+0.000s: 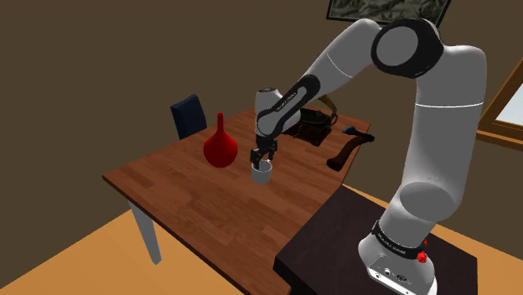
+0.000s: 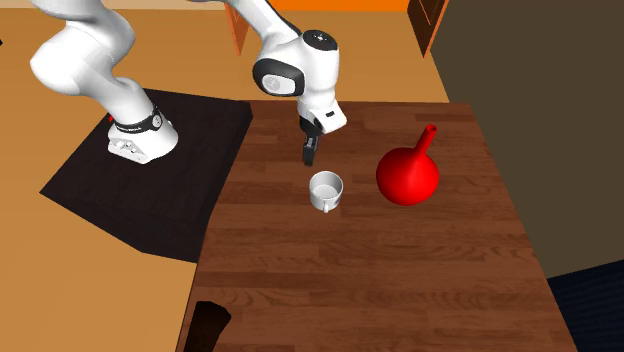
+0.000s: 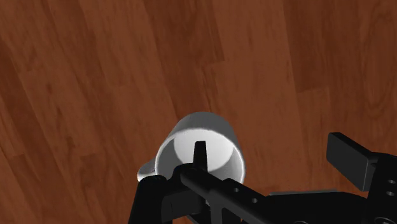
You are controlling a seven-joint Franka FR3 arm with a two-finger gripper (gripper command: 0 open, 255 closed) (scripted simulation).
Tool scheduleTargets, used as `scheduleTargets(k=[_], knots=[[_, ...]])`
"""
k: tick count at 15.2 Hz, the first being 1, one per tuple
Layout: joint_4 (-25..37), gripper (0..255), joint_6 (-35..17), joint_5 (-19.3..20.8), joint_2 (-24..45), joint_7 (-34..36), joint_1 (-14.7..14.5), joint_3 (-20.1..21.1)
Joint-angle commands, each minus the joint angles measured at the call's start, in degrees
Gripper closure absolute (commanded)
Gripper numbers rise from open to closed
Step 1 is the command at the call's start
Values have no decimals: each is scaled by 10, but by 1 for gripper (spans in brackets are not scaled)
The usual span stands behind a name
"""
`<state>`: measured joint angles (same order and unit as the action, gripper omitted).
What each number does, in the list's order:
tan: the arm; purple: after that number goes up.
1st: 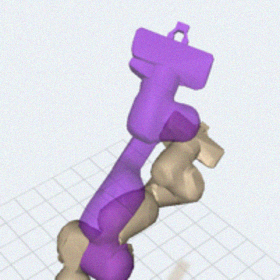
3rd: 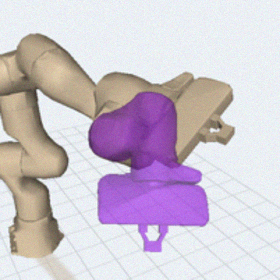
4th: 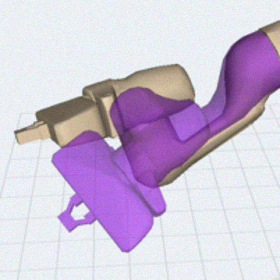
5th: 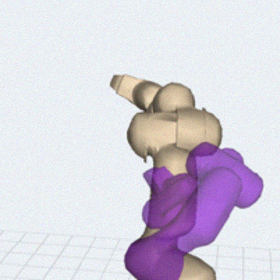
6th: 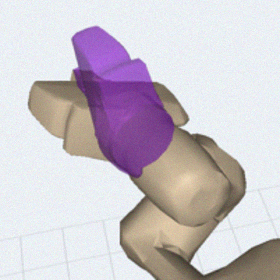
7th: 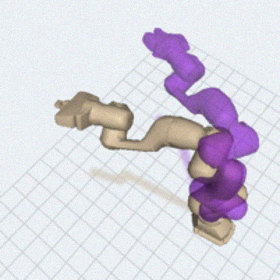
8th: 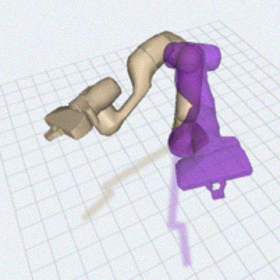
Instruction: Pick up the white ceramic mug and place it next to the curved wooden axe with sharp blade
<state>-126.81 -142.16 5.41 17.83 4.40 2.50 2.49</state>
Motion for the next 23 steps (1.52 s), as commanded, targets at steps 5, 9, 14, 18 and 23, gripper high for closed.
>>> scheduleTargets(k=[5, 9, 14, 18, 23], knots=[[114, 0, -33, 7, 137, 11, -2, -10], [125, 0, -50, 9, 164, 13, -2, -12], [132, 0, -73, 12, 194, 14, -3, -14], [132, 0, -73, 12, 194, 14, -3, -14], [132, 255, -73, 12, 194, 14, -3, -14]])
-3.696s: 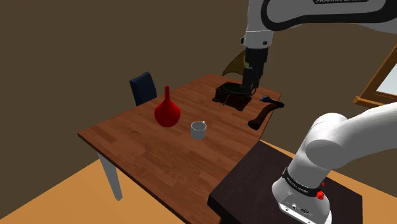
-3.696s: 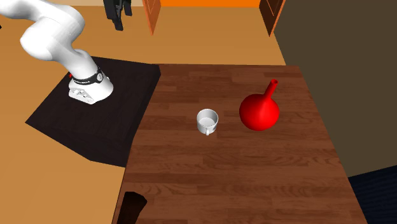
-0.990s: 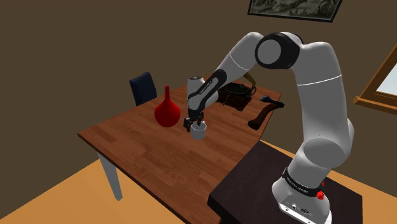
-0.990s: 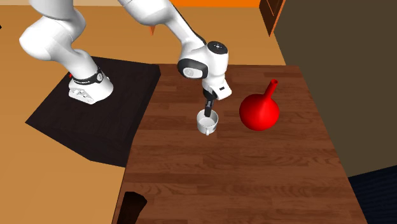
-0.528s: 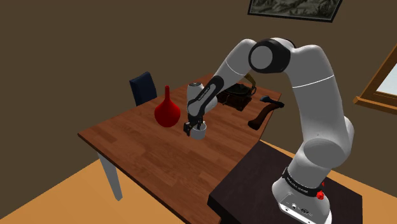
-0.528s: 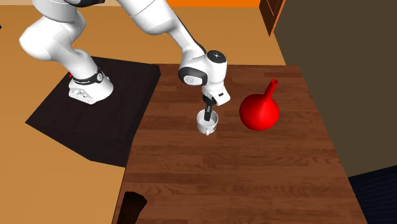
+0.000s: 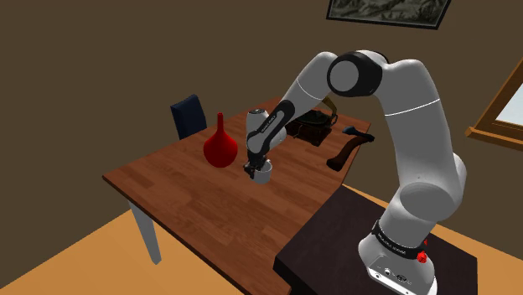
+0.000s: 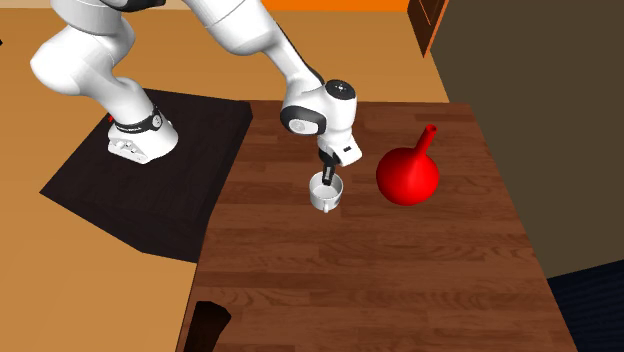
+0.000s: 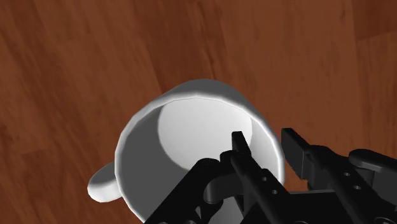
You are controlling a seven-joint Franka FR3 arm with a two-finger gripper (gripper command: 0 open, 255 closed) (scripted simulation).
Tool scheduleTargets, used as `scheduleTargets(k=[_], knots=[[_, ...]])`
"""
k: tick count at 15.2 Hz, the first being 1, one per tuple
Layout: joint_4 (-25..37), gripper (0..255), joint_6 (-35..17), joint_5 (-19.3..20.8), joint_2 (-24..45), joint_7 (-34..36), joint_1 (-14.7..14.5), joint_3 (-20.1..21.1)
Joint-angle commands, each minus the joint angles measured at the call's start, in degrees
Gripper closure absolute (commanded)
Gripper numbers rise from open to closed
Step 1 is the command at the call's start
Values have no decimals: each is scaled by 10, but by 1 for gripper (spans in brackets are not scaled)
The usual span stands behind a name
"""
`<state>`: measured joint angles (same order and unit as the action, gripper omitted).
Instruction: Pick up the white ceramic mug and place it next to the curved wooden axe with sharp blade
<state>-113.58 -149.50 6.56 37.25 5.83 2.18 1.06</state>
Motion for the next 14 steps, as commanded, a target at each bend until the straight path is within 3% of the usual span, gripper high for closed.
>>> scheduleTargets(k=[1, 8, 14], knots=[[0, 255, 0, 0, 0, 0, 0, 0], [0, 255, 0, 0, 0, 0, 0, 0], [-11, 255, 30, -3, -41, -4, 2, 3]])
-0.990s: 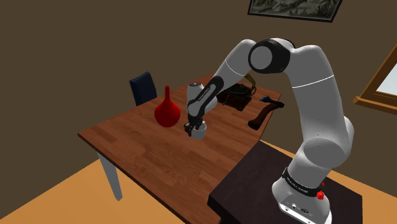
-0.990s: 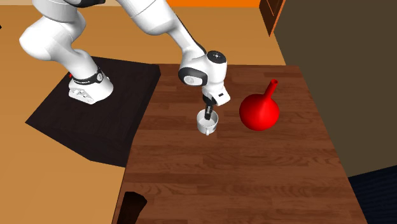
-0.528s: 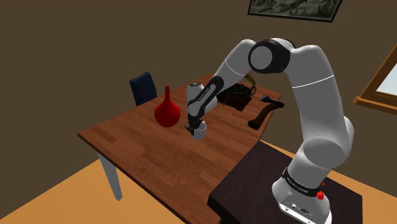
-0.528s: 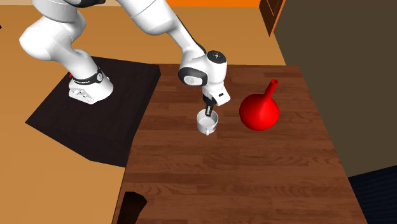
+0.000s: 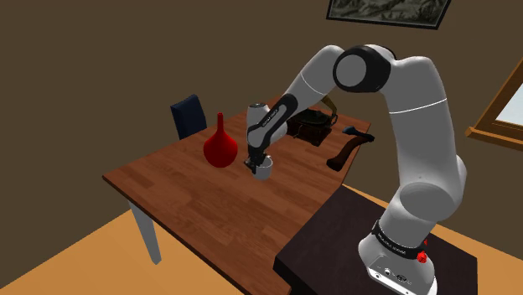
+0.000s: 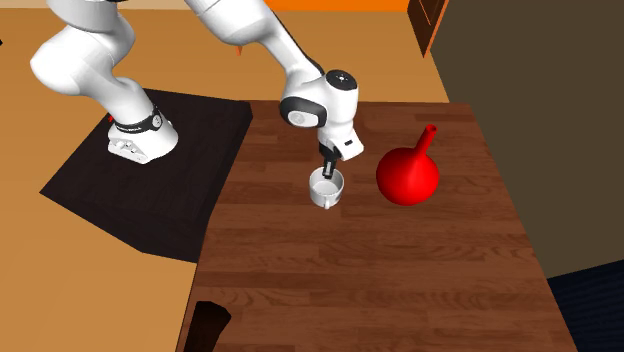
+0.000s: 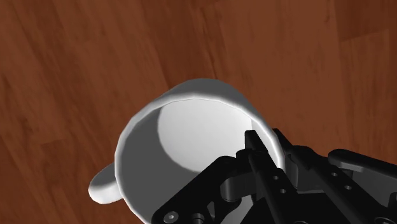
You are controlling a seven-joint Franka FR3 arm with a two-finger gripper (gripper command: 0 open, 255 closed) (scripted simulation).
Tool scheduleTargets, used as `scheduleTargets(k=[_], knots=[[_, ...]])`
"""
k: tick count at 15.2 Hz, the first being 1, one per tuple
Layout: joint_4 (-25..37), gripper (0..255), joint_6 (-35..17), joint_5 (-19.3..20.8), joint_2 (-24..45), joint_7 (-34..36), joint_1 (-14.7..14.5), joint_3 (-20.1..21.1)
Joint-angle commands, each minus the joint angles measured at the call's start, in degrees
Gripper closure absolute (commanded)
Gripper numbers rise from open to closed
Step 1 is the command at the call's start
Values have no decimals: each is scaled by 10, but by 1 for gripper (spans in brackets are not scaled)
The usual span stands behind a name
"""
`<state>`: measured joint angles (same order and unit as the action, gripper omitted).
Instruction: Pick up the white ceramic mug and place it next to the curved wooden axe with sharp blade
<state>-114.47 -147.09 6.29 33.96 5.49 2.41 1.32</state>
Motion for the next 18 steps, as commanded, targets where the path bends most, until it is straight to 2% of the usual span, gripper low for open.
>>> scheduleTargets(k=[1, 18], knots=[[-4, 255, 11, -1, -14, -1, 0, 1], [-9, 255, 108, -12, -117, -12, 5, 8]])
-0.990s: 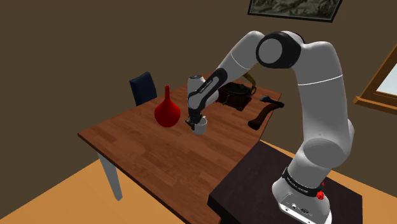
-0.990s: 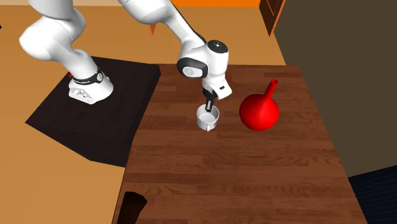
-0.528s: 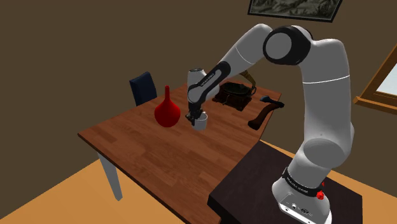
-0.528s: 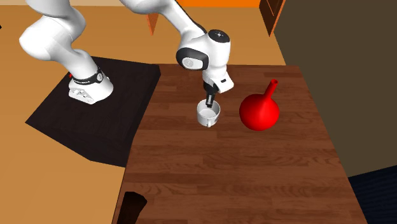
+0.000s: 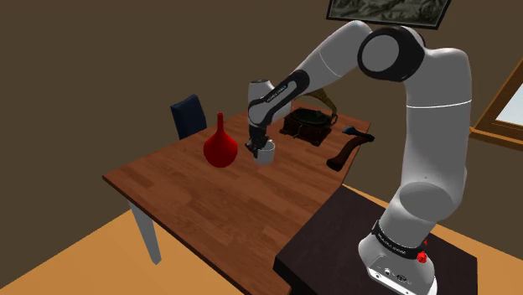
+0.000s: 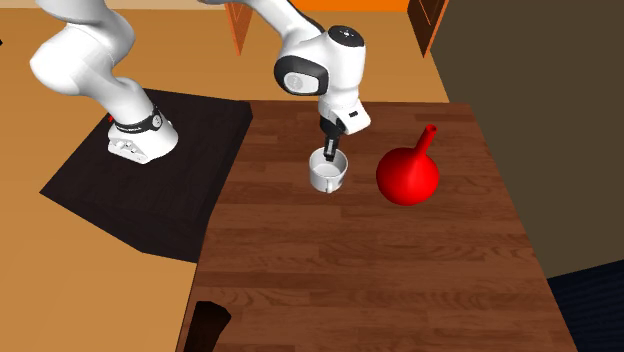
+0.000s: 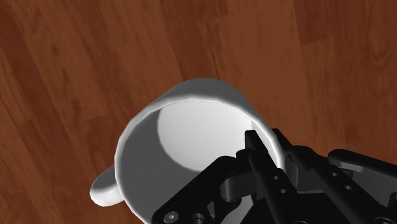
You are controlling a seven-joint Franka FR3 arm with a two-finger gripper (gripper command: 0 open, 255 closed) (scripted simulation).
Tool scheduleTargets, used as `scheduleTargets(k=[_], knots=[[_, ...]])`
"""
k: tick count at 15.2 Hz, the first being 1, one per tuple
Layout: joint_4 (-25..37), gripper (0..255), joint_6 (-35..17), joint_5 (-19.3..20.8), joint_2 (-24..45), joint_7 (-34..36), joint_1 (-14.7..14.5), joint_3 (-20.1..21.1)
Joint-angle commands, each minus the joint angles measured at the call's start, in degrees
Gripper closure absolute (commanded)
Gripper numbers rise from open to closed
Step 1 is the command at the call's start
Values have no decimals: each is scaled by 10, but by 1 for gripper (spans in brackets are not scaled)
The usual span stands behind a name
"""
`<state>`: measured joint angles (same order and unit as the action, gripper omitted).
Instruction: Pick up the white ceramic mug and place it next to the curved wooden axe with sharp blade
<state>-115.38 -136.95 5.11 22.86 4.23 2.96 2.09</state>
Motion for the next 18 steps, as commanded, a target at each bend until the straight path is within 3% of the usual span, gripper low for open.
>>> scheduleTargets(k=[1, 5, 18], knots=[[1, 255, 12, -1, -11, 0, 0, 1], [5, 255, 35, -4, -30, -3, 0, 2], [-89, 255, -7, -19, -91, -177, 113, -52]])
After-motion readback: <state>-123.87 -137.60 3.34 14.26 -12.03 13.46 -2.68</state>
